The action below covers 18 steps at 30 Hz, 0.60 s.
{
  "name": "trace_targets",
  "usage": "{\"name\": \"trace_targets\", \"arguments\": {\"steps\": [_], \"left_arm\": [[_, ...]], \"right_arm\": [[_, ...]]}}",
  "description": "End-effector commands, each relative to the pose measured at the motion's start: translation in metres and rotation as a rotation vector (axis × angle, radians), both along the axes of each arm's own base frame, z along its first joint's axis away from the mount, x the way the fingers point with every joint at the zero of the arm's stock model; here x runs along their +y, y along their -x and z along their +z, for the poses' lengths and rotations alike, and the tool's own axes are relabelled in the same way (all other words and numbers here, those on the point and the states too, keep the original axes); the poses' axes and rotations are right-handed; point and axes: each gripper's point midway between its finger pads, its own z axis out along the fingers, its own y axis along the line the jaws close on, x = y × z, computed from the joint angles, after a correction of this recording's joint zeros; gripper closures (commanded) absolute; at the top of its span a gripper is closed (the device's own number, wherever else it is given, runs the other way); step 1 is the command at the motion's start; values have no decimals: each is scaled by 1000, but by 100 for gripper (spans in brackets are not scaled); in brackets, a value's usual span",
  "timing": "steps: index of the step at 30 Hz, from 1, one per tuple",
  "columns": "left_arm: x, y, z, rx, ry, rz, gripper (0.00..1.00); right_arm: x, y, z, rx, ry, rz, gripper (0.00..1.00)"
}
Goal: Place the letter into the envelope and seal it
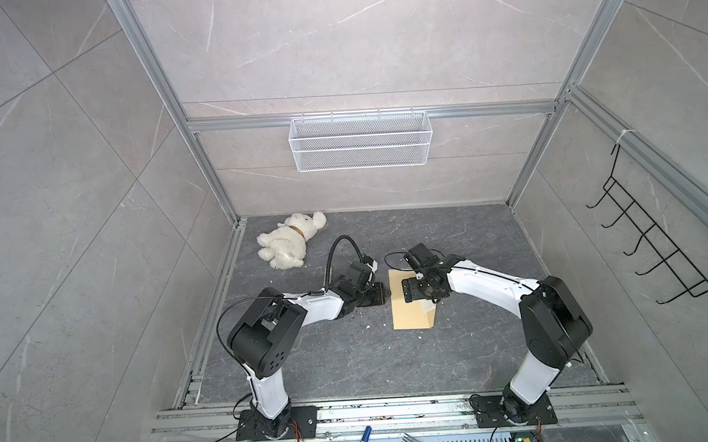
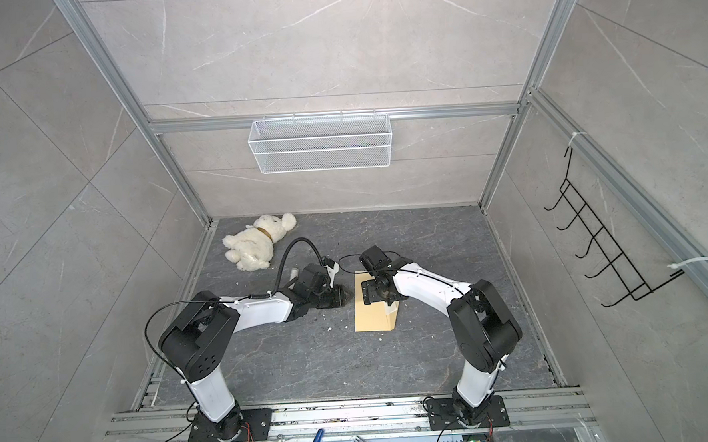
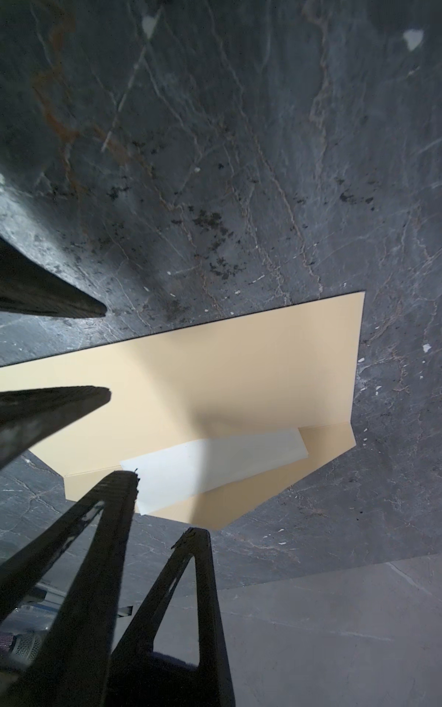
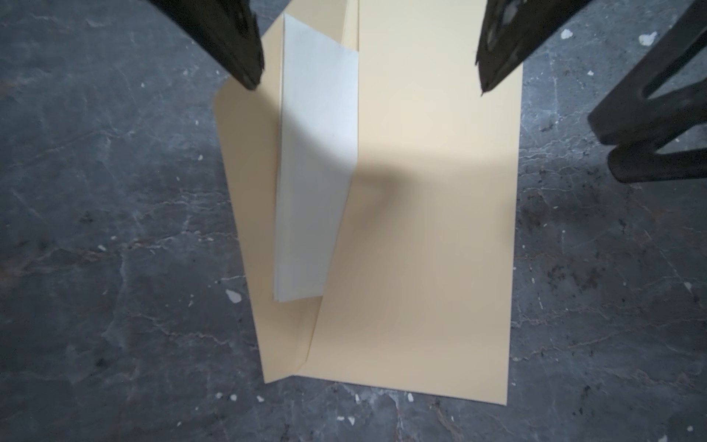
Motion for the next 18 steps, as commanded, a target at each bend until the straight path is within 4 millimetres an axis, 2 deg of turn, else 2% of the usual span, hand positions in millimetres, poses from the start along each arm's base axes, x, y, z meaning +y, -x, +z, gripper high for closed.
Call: {"name": "trace_targets", "arguments": {"steps": [1,7,14,18], "left_arm": [[-16,-2,12,-21,42,-37,66],[-19,1,4,-2,36,-45,64],[-22,4,-5,11,24,-50,64],[-24,5,-7,14,23,-53,65]], "right_arm": [[-2,-1,-10,6,17,-14,15],[-10,-2,-25,26,52,-37,20],[-22,0,-36,24,108,-65,22],[-22,1,-41,31,106,-66,24]]}}
